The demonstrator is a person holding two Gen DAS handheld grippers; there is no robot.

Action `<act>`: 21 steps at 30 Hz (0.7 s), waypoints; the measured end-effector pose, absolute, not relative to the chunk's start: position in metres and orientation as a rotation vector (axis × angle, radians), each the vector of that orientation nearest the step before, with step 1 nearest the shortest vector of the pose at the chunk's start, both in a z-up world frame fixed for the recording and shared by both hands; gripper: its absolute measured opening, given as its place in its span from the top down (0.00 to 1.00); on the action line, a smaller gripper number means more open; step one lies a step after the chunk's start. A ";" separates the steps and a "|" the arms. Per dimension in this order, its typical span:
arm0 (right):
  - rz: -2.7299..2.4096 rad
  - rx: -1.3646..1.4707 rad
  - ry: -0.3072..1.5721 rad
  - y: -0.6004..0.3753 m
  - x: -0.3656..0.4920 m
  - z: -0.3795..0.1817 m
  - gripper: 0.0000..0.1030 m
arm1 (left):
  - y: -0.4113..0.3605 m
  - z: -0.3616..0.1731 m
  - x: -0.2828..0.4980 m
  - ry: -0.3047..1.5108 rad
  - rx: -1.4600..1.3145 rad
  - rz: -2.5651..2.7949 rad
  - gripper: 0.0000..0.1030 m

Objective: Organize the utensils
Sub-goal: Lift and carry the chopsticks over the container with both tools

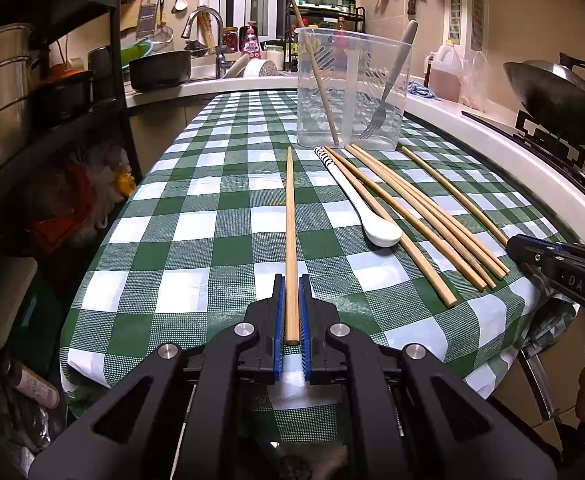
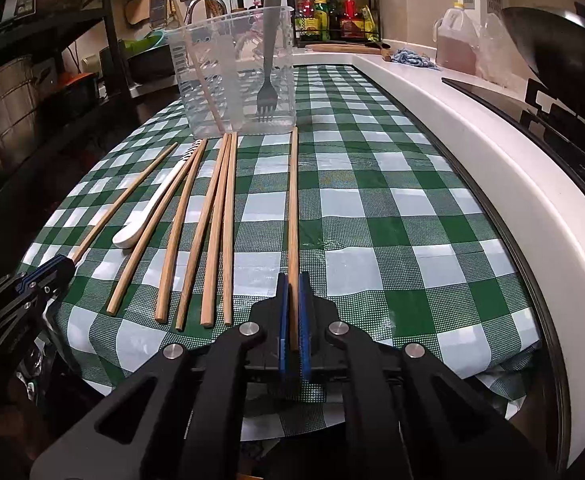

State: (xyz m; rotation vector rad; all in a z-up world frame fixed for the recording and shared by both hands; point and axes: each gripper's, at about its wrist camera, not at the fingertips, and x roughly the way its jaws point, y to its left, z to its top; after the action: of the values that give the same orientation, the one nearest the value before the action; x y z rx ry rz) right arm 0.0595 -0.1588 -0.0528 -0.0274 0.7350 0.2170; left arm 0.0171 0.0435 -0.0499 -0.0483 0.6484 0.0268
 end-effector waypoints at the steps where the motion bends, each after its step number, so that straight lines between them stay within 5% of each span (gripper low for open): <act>1: 0.220 -0.021 0.744 -0.159 0.060 -0.051 0.95 | 0.044 -0.049 0.018 0.655 -0.056 0.024 0.94; 21: 0.236 -0.032 0.604 -0.161 0.023 0.026 0.95 | 0.043 0.014 -0.009 0.533 -0.073 -0.008 0.94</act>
State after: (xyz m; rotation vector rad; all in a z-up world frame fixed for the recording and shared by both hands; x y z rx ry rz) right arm 0.0228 -0.1607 0.0260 -0.0319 0.6042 0.2355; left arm -0.0087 0.0430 0.0143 -0.0735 0.5331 -0.0084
